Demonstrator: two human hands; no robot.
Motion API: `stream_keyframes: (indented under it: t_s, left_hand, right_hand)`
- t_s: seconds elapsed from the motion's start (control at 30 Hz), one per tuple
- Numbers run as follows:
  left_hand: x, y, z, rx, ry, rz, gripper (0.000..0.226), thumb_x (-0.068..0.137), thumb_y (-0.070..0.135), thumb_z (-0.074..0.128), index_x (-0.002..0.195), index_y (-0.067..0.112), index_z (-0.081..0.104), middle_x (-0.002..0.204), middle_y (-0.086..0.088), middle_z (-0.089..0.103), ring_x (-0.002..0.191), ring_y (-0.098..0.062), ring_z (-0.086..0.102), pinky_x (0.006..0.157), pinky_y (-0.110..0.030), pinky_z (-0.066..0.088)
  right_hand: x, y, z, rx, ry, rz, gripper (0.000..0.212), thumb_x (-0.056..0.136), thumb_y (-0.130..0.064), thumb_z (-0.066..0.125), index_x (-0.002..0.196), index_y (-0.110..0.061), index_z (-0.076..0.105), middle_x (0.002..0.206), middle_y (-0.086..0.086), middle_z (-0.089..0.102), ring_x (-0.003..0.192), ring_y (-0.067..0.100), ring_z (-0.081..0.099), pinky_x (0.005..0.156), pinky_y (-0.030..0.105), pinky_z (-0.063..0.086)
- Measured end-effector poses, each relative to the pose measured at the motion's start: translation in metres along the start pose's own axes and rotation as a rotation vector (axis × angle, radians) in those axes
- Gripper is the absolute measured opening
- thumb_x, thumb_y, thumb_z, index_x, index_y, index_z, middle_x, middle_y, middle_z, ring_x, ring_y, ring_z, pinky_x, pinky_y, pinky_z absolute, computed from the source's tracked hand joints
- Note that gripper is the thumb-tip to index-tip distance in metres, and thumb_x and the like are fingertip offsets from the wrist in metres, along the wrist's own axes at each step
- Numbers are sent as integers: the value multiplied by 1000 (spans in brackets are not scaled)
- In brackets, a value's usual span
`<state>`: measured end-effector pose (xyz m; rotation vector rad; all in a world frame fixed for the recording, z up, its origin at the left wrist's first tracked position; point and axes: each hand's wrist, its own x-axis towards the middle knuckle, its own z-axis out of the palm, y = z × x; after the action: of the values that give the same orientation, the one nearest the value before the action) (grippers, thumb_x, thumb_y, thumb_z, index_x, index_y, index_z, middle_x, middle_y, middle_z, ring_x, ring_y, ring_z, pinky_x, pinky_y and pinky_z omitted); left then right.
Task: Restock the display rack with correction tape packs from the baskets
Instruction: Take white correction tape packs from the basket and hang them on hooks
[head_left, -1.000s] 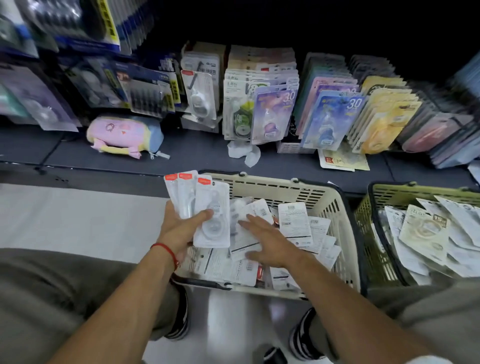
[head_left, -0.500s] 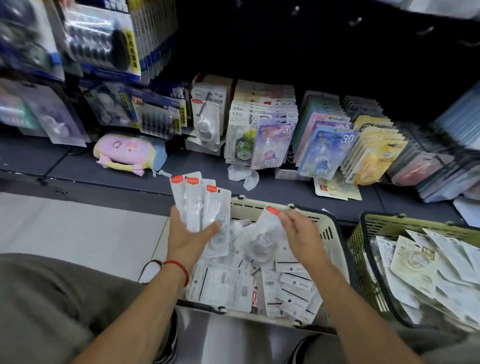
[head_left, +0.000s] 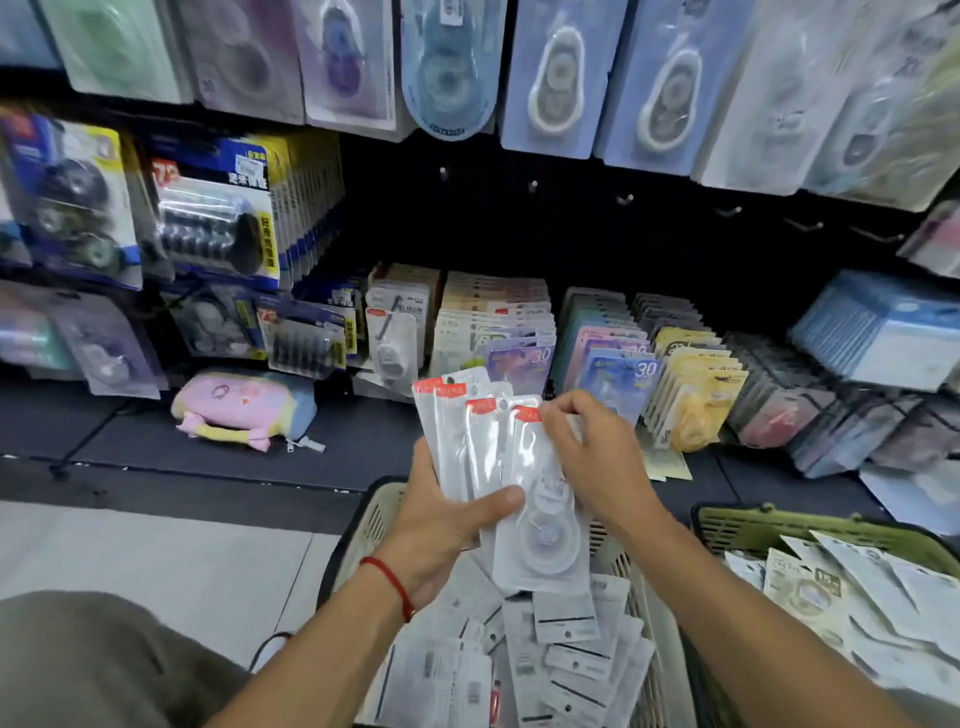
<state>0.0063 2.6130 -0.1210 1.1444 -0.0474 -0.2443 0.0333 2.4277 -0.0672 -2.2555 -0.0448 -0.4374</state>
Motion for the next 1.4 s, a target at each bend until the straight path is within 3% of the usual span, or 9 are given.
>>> stream_keyframes:
  t_s: [0.13, 0.3, 0.4, 0.57, 0.7, 0.87, 1.0, 1.2, 1.4]
  left_hand:
    - [26, 49, 0, 0, 41, 60, 103, 58, 6, 102, 142, 30, 47, 128, -2, 75, 116, -25, 74, 86, -49, 63]
    - [64, 125, -20, 87, 71, 226, 97, 60, 10, 94, 143, 26, 45, 130, -5, 74, 118, -28, 72, 92, -57, 61]
    - [81, 144, -30, 140, 84, 280, 97, 58, 11, 95, 139, 26, 45, 128, -2, 74, 117, -25, 73, 88, -50, 63]
    - [100, 148, -58, 94, 189, 380, 94, 63, 17, 102, 137, 33, 48, 128, 1, 74, 116, -23, 74, 78, -45, 65]
    - [108, 151, -69, 189, 399, 569, 91, 57, 28, 101, 133, 41, 52, 130, 9, 71, 120, -17, 71, 95, -50, 60]
    - [113, 152, -67, 313, 488, 691, 86, 61, 35, 99, 131, 46, 50, 127, 16, 70, 116, -10, 71, 99, -49, 58]
    - [111, 157, -66, 325, 472, 716, 83, 63, 30, 98, 130, 43, 51, 127, 12, 71, 116, -12, 72, 96, -46, 59]
    - [104, 159, -70, 428, 533, 744, 79, 72, 15, 98, 129, 44, 50, 121, 24, 70, 108, 4, 70, 81, -9, 56]
    - [102, 161, -70, 437, 546, 746, 82, 72, 17, 97, 133, 40, 48, 125, 19, 69, 113, -2, 70, 96, -34, 57]
  right_hand:
    - [34, -31, -6, 383, -15, 128, 22, 98, -51, 65, 108, -32, 61, 107, -14, 68, 92, -6, 62, 77, 19, 46]
    - [51, -45, -1, 505, -308, 104, 29, 92, -42, 78, 116, -30, 69, 108, -9, 78, 96, 5, 74, 76, 26, 60]
    - [62, -52, 12, 483, -267, 62, 21, 92, -36, 80, 111, -31, 73, 103, -14, 79, 94, 5, 75, 80, 34, 63]
    - [95, -67, 27, 589, -171, 29, 23, 91, -31, 76, 111, -27, 63, 100, -16, 77, 91, 5, 75, 65, 20, 56]
    - [124, -73, 30, 549, -113, -51, 18, 101, -29, 68, 115, -28, 57, 106, -9, 75, 99, 11, 74, 82, 35, 60]
    - [147, -77, 36, 507, -126, -72, 16, 102, -40, 64, 114, -35, 56, 107, -14, 73, 94, 1, 71, 70, 19, 57]
    - [155, -72, 45, 550, -110, -47, 10, 103, -39, 61, 113, -39, 58, 106, -12, 73, 95, 9, 72, 71, 26, 60]
    - [148, -72, 55, 583, -104, -126, 14, 88, -54, 60, 100, -48, 58, 99, -13, 73, 87, 12, 72, 66, 29, 59]
    - [154, -79, 53, 659, -44, -118, 9, 102, -40, 62, 110, -36, 58, 99, -18, 72, 83, 3, 72, 59, 17, 55]
